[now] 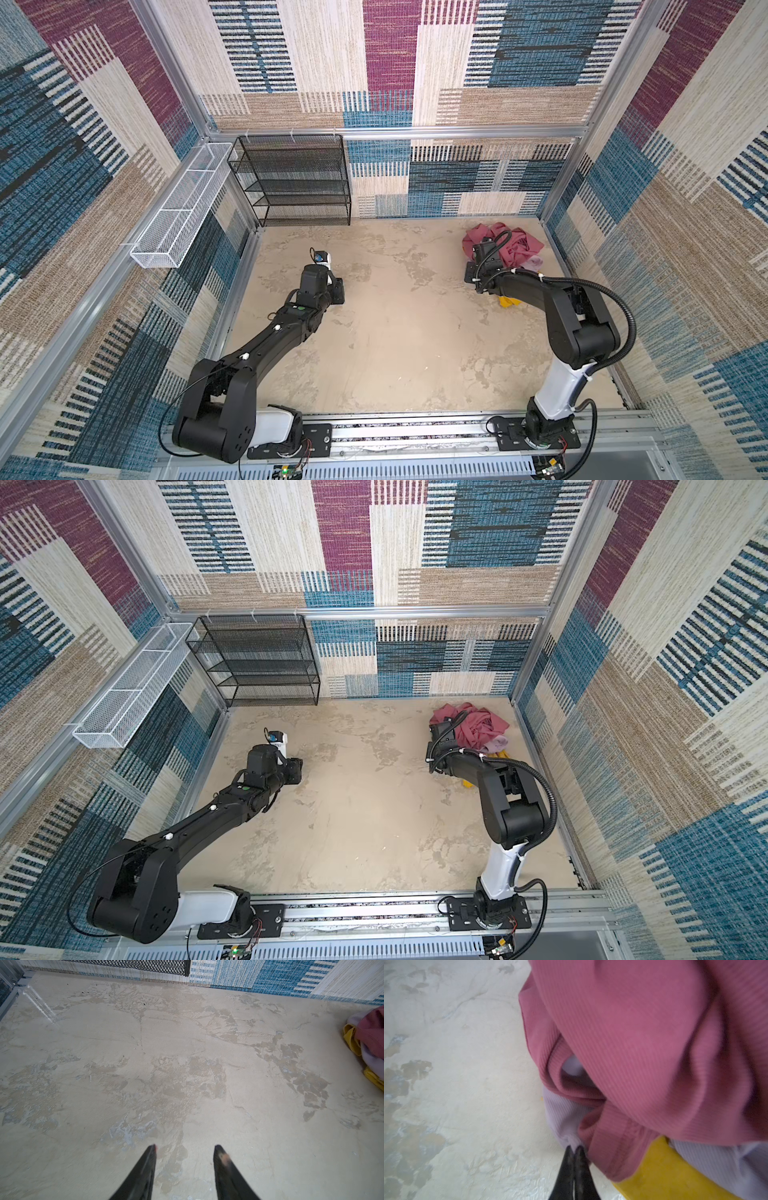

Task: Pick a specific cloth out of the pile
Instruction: 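Lower the right gripper into the pile and pinch the lavender shirt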

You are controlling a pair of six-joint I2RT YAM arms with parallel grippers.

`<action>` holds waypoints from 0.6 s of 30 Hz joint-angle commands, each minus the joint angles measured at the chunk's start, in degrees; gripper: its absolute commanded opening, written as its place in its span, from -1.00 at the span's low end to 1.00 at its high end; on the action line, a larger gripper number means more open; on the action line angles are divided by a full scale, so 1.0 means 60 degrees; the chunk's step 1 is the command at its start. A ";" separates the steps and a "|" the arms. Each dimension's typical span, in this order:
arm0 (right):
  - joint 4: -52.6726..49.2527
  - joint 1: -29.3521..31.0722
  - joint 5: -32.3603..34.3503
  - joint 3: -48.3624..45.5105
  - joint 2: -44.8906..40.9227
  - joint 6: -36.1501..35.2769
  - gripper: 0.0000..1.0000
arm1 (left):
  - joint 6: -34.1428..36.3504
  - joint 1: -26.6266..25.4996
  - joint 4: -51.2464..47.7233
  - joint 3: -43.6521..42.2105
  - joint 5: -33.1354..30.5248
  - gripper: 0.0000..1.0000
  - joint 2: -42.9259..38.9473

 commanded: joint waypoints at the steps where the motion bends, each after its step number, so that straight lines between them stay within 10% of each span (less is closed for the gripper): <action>1: 0.0405 -0.0001 -0.0091 -0.0099 -0.0511 0.0142 -1.00 | 0.0030 0.0017 0.0090 -0.0046 -0.0061 -0.03 -0.0078; 18: 0.0933 -0.1279 -0.2731 -0.0607 -0.2903 0.0115 -1.00 | 0.0030 0.0010 -0.0041 0.0089 -0.0006 -0.03 -0.0219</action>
